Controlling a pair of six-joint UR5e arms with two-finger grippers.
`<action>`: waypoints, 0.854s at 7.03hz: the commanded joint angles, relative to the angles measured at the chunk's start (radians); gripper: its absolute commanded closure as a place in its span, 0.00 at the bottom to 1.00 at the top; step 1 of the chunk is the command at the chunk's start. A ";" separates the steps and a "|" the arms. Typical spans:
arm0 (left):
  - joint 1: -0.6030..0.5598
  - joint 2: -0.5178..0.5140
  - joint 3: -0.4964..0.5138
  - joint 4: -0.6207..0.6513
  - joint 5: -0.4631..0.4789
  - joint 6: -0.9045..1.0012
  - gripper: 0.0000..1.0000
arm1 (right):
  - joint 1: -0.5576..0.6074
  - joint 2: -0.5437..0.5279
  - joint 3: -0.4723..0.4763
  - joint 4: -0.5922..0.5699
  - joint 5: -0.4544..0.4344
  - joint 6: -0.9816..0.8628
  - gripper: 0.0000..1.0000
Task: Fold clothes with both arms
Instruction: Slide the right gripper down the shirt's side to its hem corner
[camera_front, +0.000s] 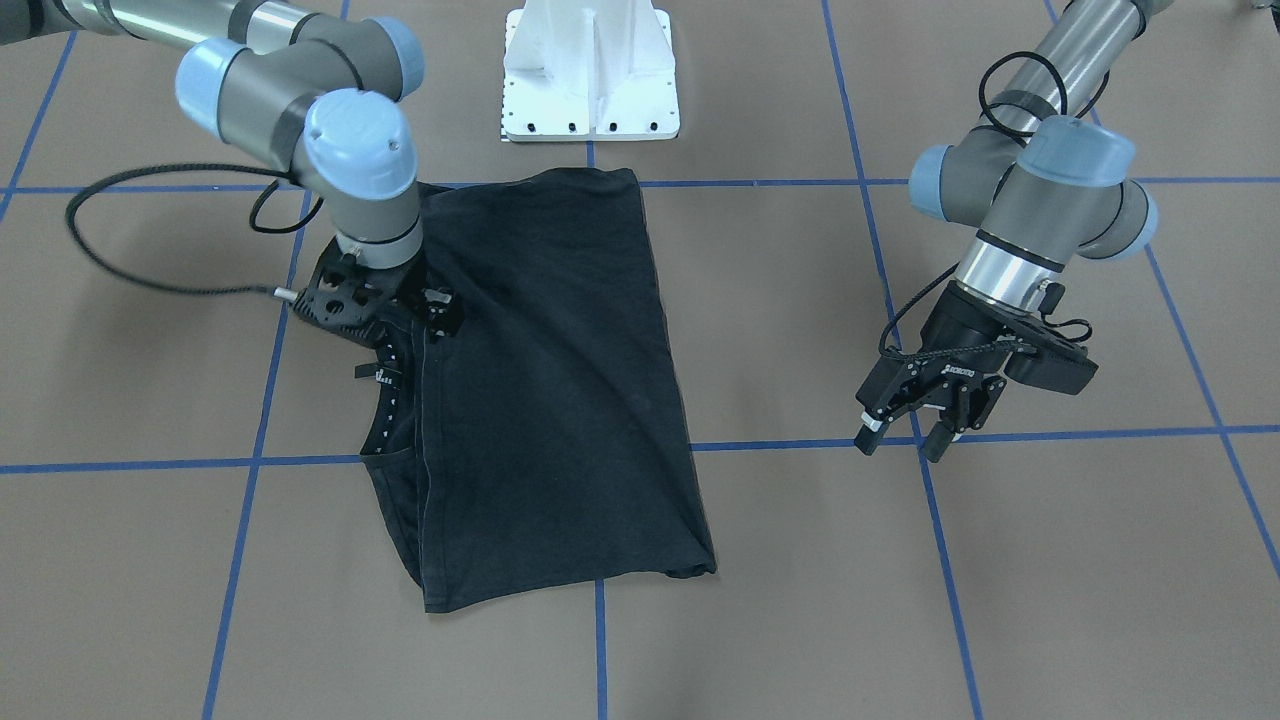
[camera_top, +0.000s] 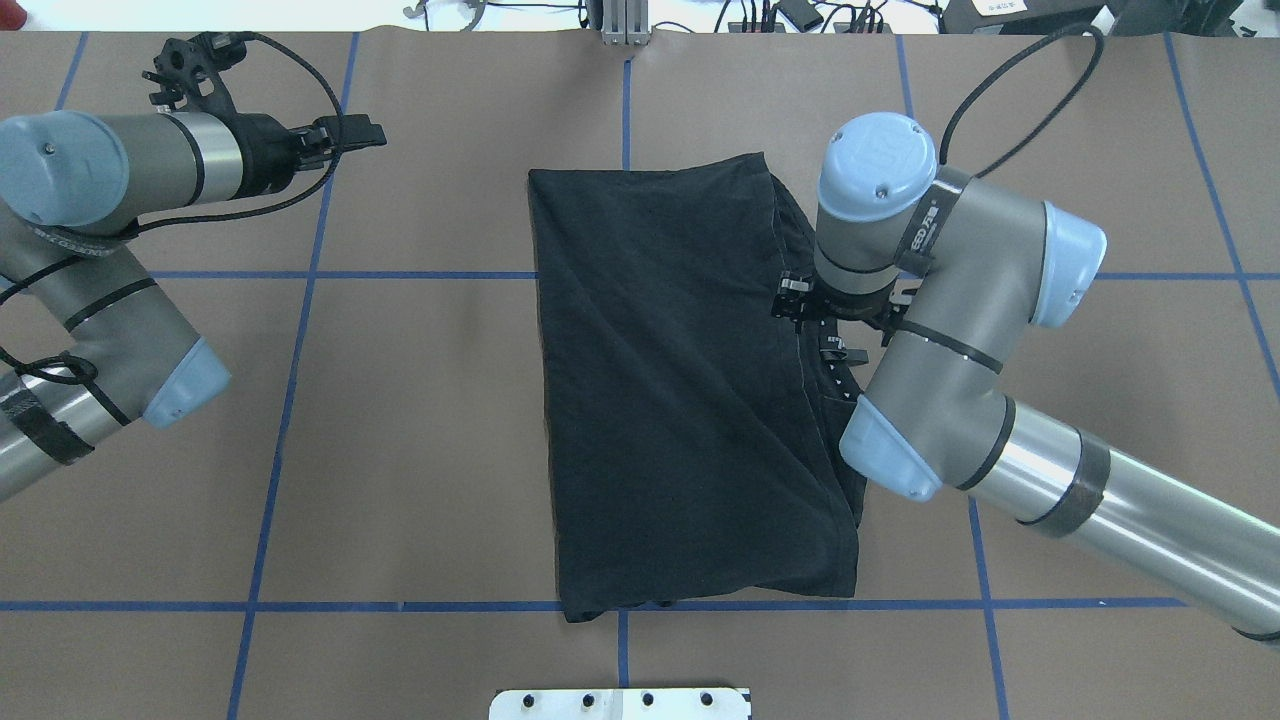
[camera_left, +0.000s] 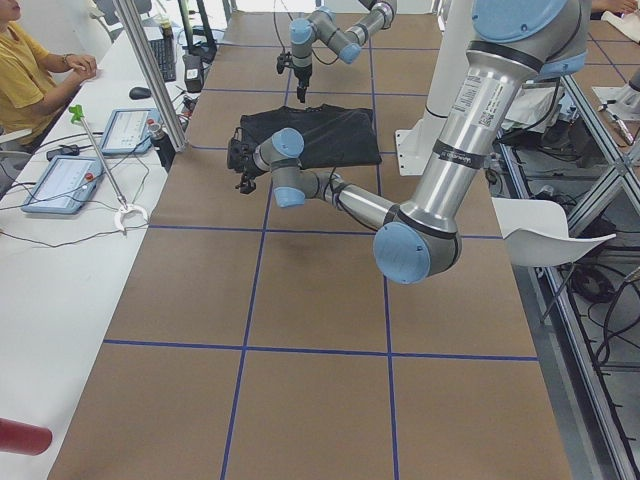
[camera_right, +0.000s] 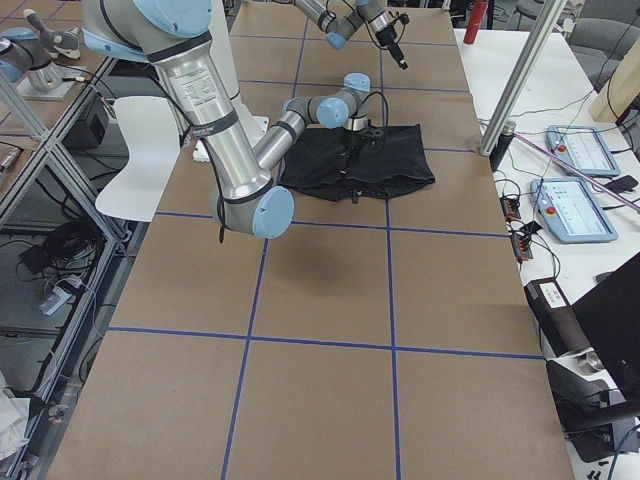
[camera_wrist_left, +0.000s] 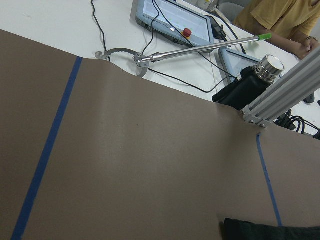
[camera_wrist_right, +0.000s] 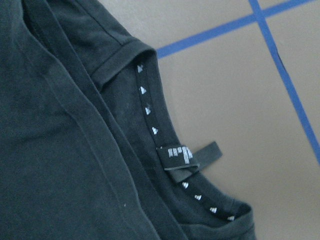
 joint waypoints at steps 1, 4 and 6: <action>0.003 0.001 -0.013 -0.001 -0.015 -0.011 0.00 | -0.084 -0.245 0.108 0.368 -0.003 0.473 0.05; 0.015 -0.002 -0.048 -0.004 0.002 -0.081 0.00 | -0.193 -0.366 0.200 0.423 -0.018 0.728 0.08; 0.021 -0.002 -0.051 -0.003 0.023 -0.081 0.00 | -0.266 -0.417 0.268 0.423 -0.035 0.785 0.08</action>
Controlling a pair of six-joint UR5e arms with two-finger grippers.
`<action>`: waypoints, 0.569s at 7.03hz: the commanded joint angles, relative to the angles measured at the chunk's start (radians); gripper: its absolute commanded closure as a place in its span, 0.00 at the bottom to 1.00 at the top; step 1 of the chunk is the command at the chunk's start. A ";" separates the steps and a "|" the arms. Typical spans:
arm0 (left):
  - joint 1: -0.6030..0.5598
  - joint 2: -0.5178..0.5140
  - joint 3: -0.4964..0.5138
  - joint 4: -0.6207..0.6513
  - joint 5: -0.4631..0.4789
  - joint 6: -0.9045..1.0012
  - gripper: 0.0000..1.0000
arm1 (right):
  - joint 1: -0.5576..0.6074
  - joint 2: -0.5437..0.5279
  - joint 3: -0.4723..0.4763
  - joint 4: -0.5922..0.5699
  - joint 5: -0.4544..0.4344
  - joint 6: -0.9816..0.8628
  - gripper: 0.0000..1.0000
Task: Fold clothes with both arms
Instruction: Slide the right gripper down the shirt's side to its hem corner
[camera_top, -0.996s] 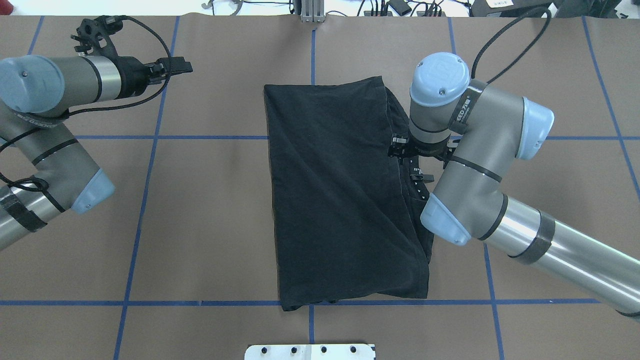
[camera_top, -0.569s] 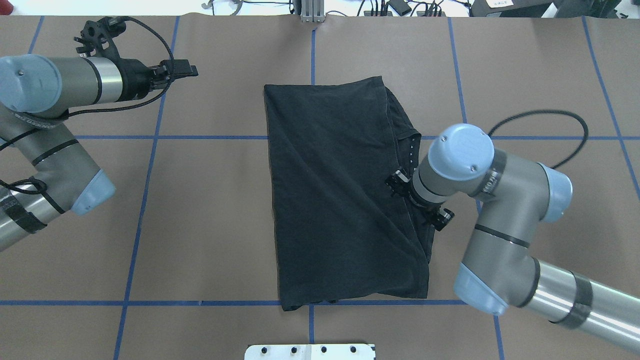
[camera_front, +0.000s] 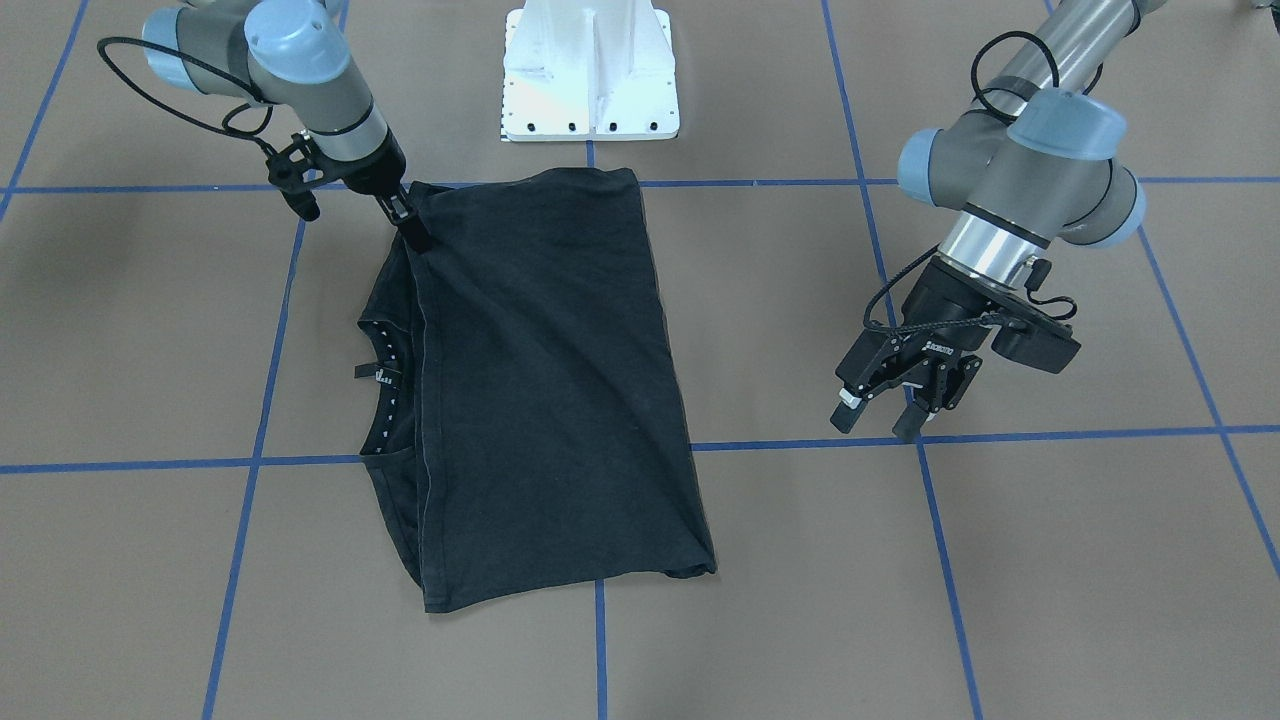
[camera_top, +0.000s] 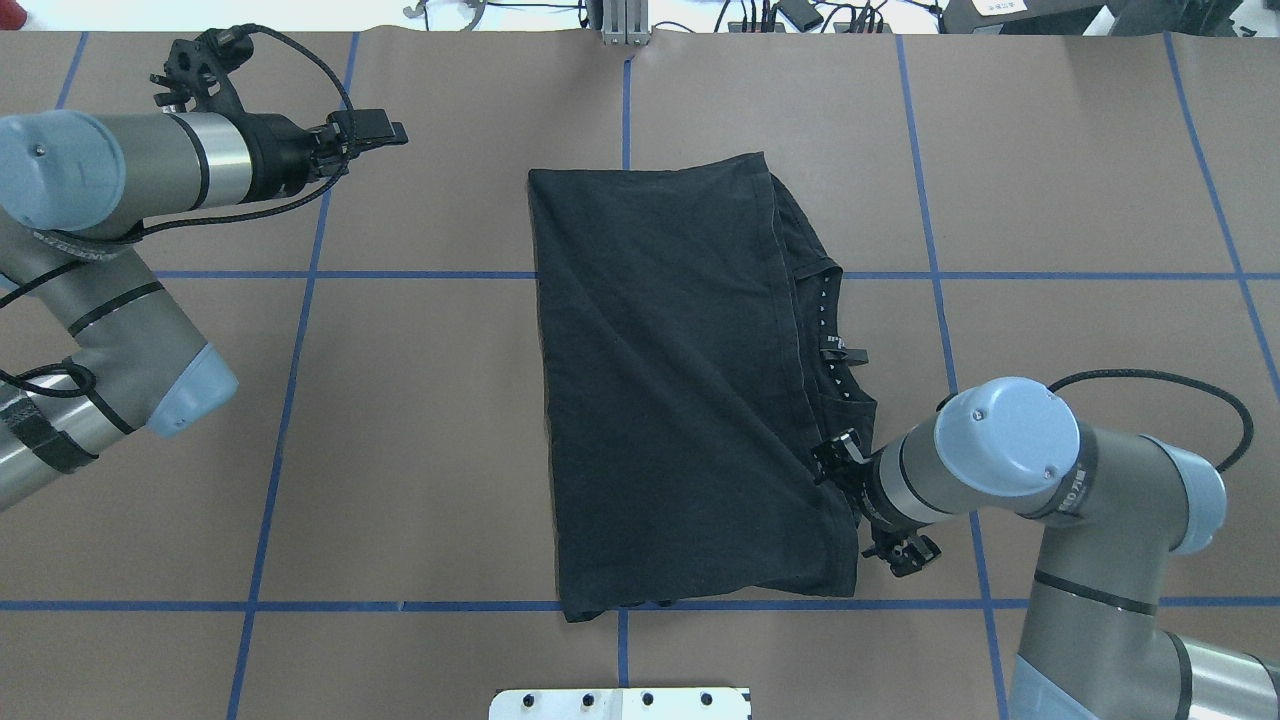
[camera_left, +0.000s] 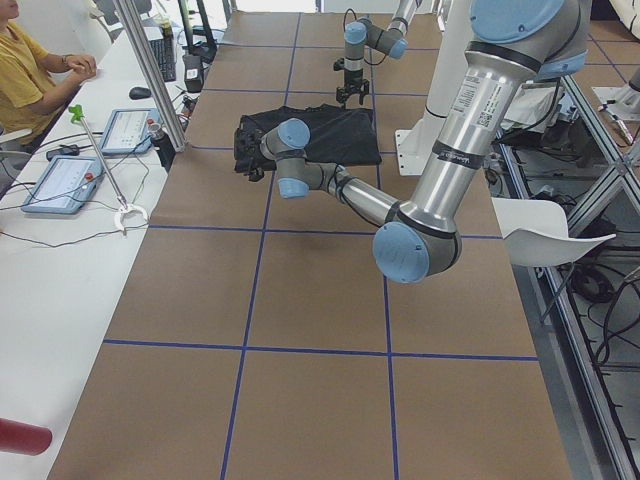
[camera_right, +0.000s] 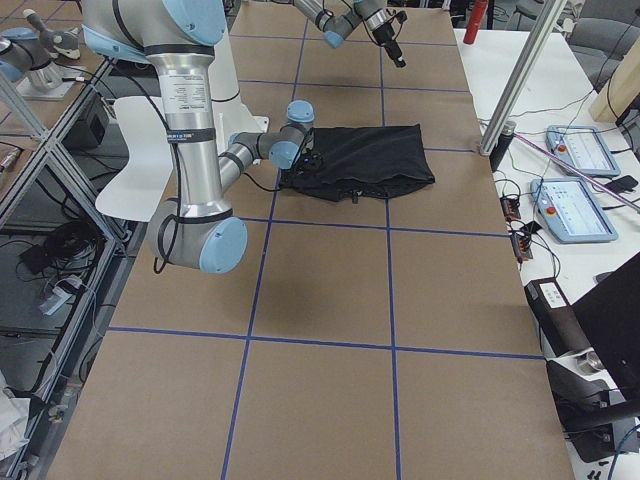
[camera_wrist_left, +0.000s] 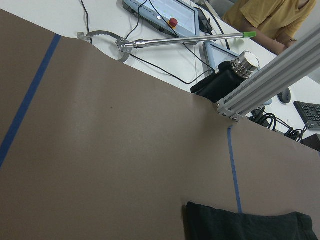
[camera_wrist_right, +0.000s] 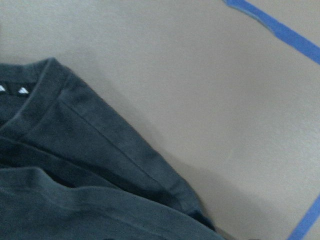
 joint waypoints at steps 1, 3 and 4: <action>0.004 0.003 -0.003 0.000 0.011 -0.001 0.00 | -0.087 -0.017 0.024 0.001 -0.058 0.046 0.10; 0.004 0.014 -0.004 0.000 0.012 0.000 0.00 | -0.091 -0.024 0.022 0.001 -0.063 0.045 0.18; 0.006 0.014 -0.003 0.000 0.012 0.000 0.00 | -0.079 -0.024 0.024 0.001 -0.063 0.037 0.18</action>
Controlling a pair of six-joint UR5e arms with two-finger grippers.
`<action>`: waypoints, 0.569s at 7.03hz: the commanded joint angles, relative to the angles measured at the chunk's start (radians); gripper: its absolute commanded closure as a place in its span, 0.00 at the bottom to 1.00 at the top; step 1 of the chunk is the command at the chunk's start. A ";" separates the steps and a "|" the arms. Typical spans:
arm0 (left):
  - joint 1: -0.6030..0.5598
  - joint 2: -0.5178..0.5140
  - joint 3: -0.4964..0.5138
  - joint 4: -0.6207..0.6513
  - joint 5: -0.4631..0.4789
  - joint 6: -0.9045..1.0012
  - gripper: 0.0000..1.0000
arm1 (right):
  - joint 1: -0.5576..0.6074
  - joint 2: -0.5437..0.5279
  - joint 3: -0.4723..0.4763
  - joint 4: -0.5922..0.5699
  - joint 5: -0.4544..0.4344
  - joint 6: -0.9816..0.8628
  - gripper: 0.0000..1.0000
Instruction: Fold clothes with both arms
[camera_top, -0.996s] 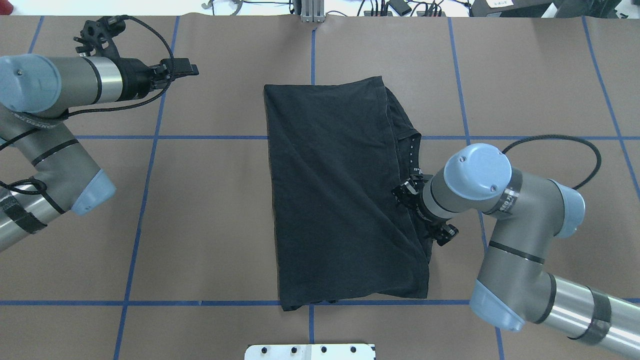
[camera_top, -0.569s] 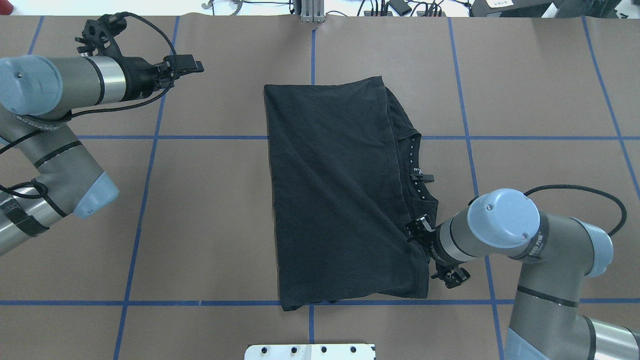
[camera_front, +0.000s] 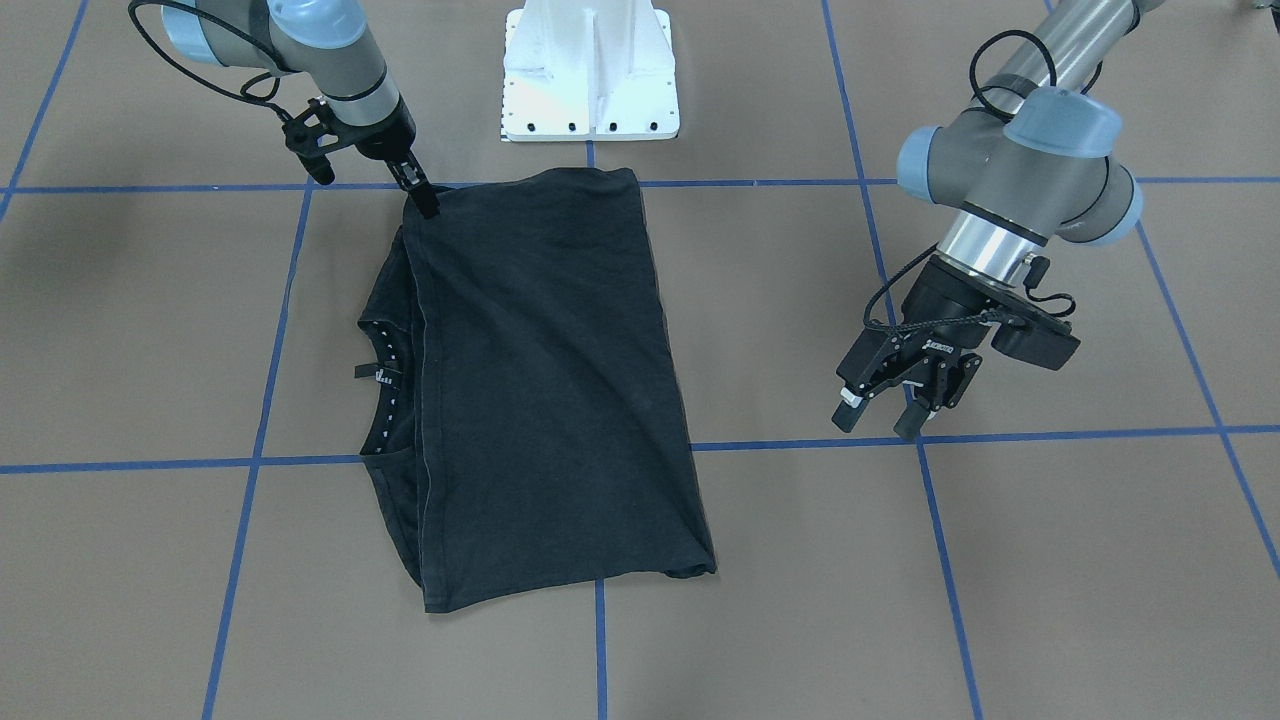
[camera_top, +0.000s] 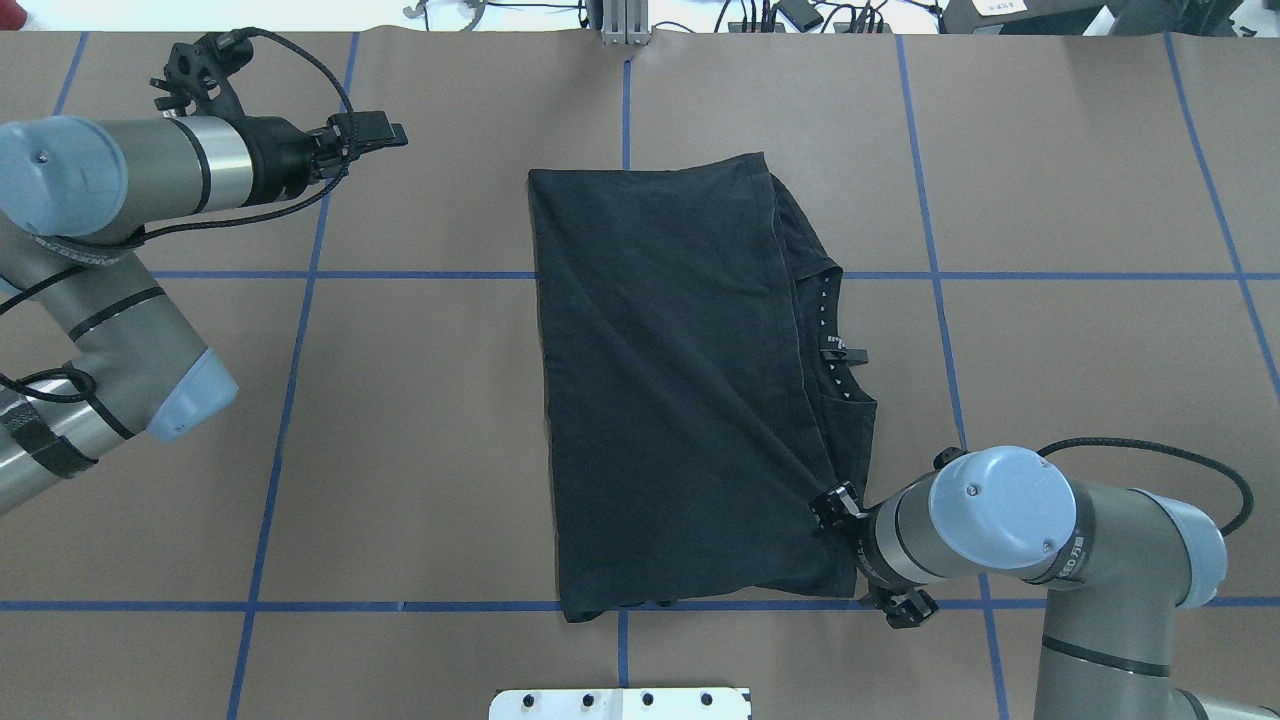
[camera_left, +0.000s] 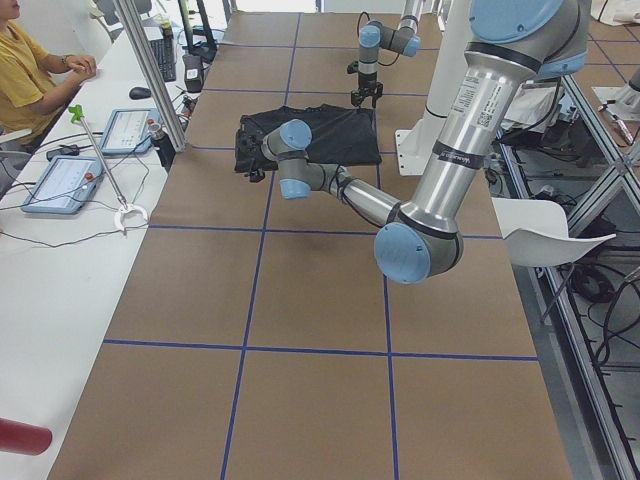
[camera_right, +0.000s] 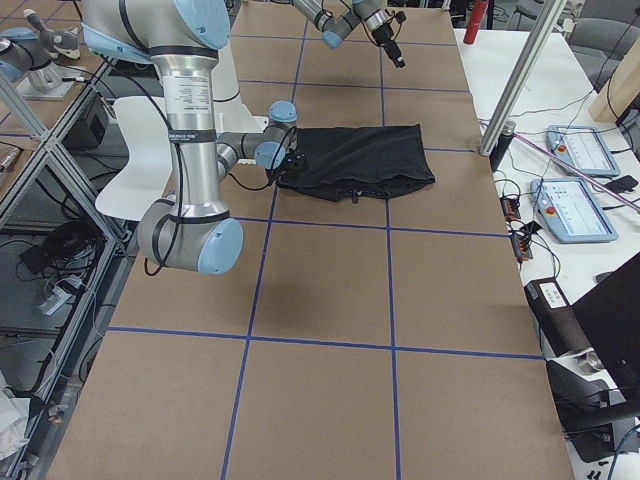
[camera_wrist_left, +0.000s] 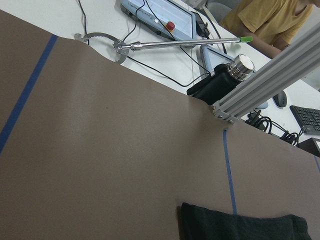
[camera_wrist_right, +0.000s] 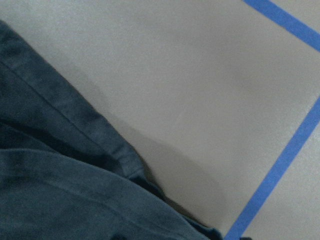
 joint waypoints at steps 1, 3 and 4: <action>0.001 0.003 0.001 0.000 0.001 0.000 0.00 | 0.020 -0.002 0.000 0.000 -0.014 -0.007 0.18; 0.001 0.003 -0.002 0.000 0.002 -0.001 0.00 | 0.028 -0.003 -0.003 0.003 -0.049 -0.007 0.18; 0.001 0.003 -0.004 0.000 0.008 -0.001 0.00 | 0.031 0.006 -0.005 0.005 -0.062 -0.006 0.18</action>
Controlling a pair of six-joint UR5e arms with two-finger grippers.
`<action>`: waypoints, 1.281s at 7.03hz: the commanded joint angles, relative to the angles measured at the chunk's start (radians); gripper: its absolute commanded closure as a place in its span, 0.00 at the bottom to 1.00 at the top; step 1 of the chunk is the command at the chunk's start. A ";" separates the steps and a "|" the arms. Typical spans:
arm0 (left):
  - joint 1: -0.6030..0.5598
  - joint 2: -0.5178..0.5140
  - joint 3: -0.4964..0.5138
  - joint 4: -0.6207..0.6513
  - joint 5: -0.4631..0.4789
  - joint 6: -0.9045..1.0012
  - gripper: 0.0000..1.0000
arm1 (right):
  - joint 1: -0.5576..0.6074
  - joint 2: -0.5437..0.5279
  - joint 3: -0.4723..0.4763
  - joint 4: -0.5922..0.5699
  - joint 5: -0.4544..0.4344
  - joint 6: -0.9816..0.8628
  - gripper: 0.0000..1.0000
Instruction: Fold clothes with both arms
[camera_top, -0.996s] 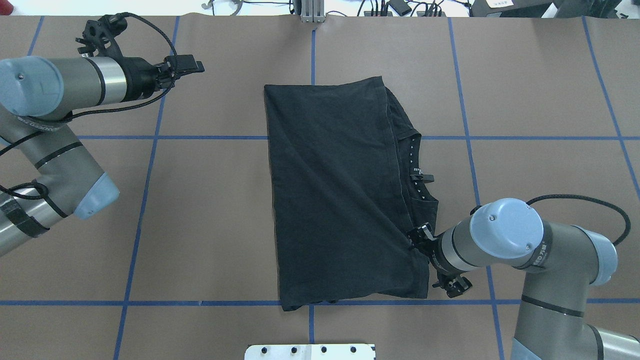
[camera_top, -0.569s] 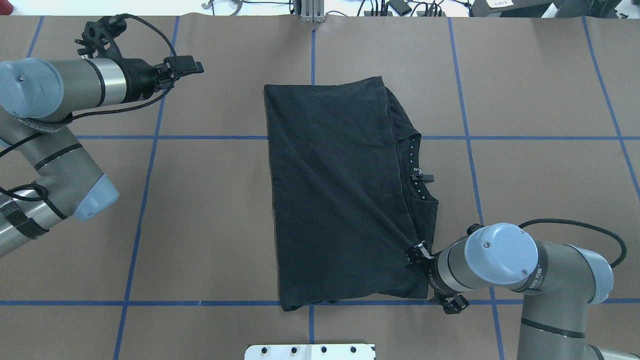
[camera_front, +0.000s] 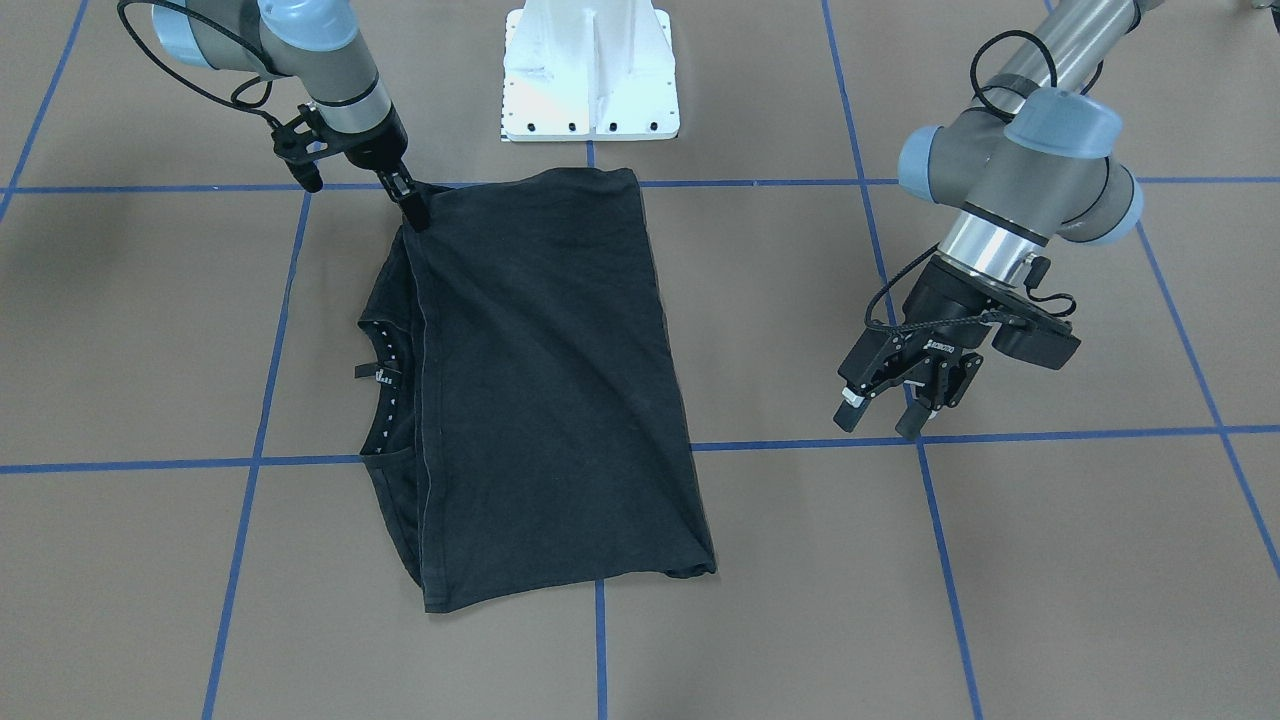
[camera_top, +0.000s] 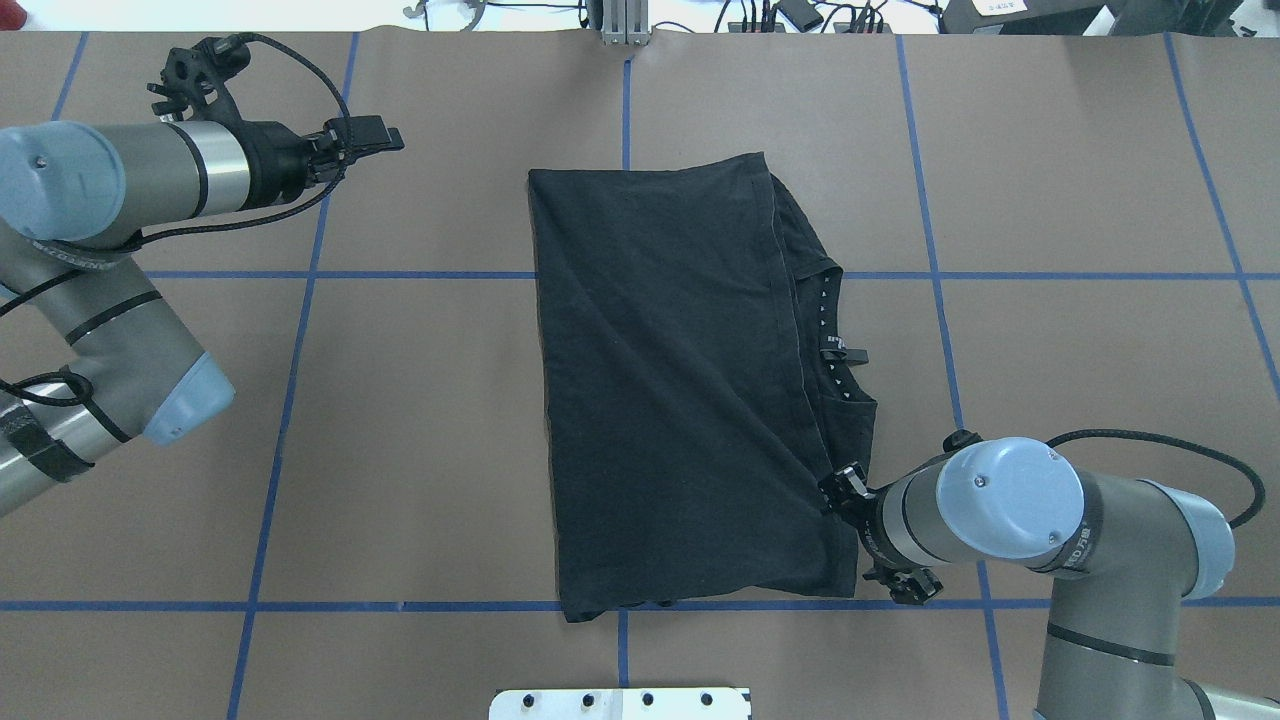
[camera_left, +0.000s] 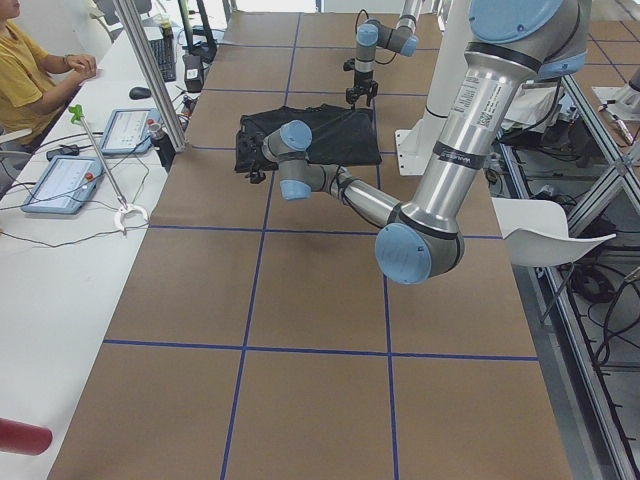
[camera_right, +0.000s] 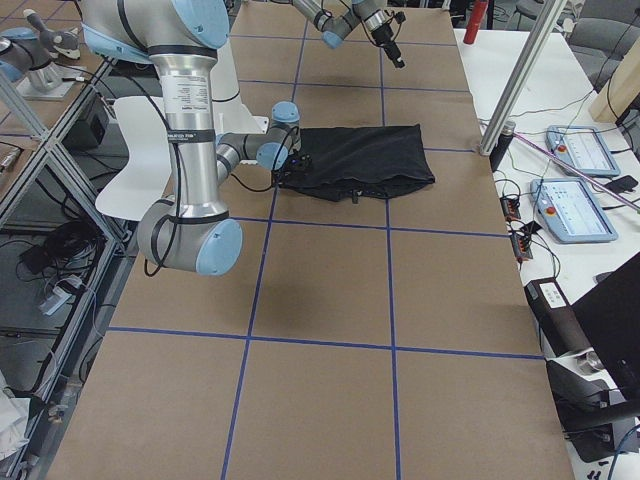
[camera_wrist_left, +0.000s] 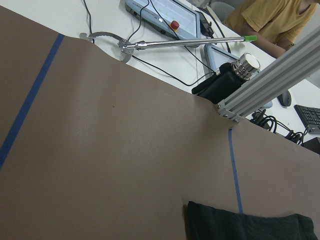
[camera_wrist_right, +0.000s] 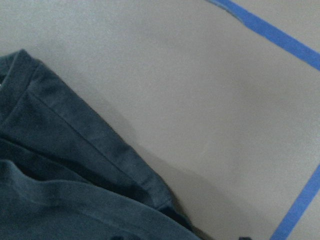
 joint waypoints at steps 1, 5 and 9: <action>0.000 0.000 -0.002 0.000 0.005 -0.001 0.00 | 0.004 0.001 -0.005 0.003 -0.020 -0.005 0.18; 0.000 0.006 -0.002 0.000 0.007 -0.001 0.00 | 0.000 0.007 -0.056 0.013 -0.020 -0.015 0.23; 0.002 0.008 -0.003 0.000 0.013 -0.001 0.00 | -0.006 0.014 -0.064 0.014 -0.017 -0.025 1.00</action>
